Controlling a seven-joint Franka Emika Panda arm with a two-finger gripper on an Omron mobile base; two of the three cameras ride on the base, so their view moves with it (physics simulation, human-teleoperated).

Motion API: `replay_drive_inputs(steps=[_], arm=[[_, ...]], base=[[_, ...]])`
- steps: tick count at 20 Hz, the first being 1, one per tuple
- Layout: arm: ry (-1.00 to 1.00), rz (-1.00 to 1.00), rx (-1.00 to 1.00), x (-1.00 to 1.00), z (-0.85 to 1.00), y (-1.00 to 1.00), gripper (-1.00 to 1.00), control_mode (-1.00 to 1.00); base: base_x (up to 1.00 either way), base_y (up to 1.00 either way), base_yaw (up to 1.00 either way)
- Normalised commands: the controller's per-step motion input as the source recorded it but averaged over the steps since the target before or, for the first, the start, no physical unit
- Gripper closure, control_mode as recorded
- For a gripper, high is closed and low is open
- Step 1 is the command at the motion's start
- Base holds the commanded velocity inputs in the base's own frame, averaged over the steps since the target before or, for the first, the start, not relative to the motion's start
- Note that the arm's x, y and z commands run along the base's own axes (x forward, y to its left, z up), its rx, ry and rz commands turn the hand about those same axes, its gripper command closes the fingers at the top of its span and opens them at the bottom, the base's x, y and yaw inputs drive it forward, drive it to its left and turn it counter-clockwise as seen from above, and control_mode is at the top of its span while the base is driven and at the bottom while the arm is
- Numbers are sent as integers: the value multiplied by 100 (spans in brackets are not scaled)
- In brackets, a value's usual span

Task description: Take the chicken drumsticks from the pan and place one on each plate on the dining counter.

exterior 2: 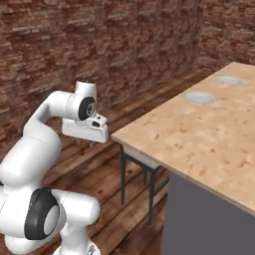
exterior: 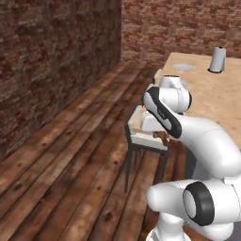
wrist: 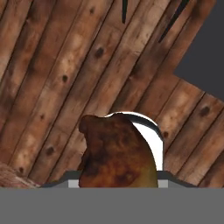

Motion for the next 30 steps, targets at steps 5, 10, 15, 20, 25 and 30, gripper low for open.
replay_drive_inputs(steps=[5, 10, 15, 20, 25, 30], arm=[[0, 0, 0, 0, 0, 0, 100, 100], [0, 0, 0, 0, 0, 0, 100, 100], [0, 0, 0, 0, 0, 0, 100, 100], [0, 0, 0, 0, 0, 0, 100, 100], [0, 0, 0, 0, 0, 0, 100, 100], [0, 0, 0, 0, 0, 0, 100, 100]], base=[[47, 92, -33], [48, 88, -37], [48, 89, -36], [51, 86, -38], [54, 80, -44], [58, 73, -51]])
